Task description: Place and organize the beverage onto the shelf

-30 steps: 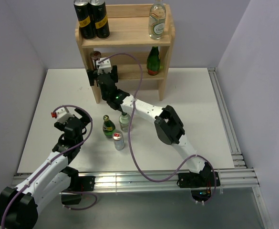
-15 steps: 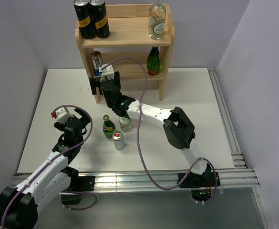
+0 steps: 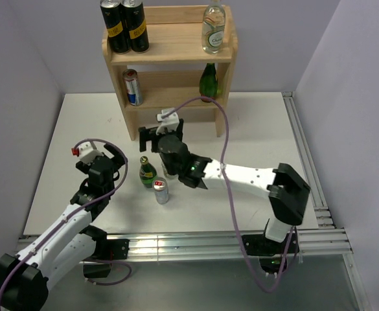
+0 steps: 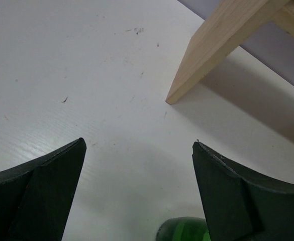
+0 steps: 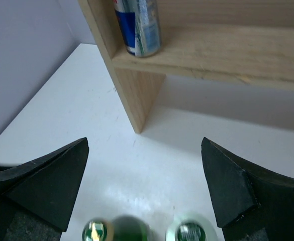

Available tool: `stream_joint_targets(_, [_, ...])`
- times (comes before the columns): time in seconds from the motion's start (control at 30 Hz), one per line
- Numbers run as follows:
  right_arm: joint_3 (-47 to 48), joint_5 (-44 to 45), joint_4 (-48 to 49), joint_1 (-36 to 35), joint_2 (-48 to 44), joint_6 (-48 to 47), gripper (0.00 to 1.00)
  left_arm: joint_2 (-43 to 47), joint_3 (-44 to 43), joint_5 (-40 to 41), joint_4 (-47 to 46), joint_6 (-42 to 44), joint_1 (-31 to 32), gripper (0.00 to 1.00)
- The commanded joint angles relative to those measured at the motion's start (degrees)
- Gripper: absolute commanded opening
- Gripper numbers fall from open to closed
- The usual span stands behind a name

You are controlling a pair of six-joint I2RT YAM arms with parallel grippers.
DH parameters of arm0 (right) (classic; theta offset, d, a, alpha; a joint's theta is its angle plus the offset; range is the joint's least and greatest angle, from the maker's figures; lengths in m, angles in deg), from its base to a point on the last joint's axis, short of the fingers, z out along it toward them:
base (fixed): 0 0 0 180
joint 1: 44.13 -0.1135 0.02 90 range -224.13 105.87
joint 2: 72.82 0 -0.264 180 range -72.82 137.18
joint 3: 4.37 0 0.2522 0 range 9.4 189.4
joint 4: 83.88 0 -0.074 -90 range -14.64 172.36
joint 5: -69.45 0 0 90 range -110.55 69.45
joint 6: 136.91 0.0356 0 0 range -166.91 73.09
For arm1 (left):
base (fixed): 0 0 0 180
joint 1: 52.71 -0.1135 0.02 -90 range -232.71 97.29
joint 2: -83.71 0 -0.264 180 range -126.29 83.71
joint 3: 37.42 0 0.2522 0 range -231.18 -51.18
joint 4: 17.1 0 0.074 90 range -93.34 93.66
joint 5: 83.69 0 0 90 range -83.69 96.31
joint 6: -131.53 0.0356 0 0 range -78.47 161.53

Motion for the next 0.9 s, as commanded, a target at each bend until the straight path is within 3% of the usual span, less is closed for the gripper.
stream_joint_targets(0.0, [-6.61, 7.08, 2.68, -2.22, -8.54, 4.47, 1.00, 2.27, -4.30, -0.64, 3.80, -0.12, 2.71, 0.94])
stream_joint_targets(0.37, [-26.22, 14.38, -1.46, -5.13, -24.64, 12.30, 1.00, 5.18, -12.04, -2.66, 15.32, -3.02, 14.67, 0.99])
stream_joint_targets(0.6, [-34.04, 15.79, -3.91, -5.04, -32.12, 16.17, 1.00, 1.75, -12.31, 1.91, 19.28, -6.71, 25.39, 0.99])
stream_joint_targets(0.87, [-38.18, 16.49, -5.41, -5.04, -35.45, 18.54, 1.00, -4.23, -9.93, 5.95, 18.05, -9.44, 27.60, 0.99])
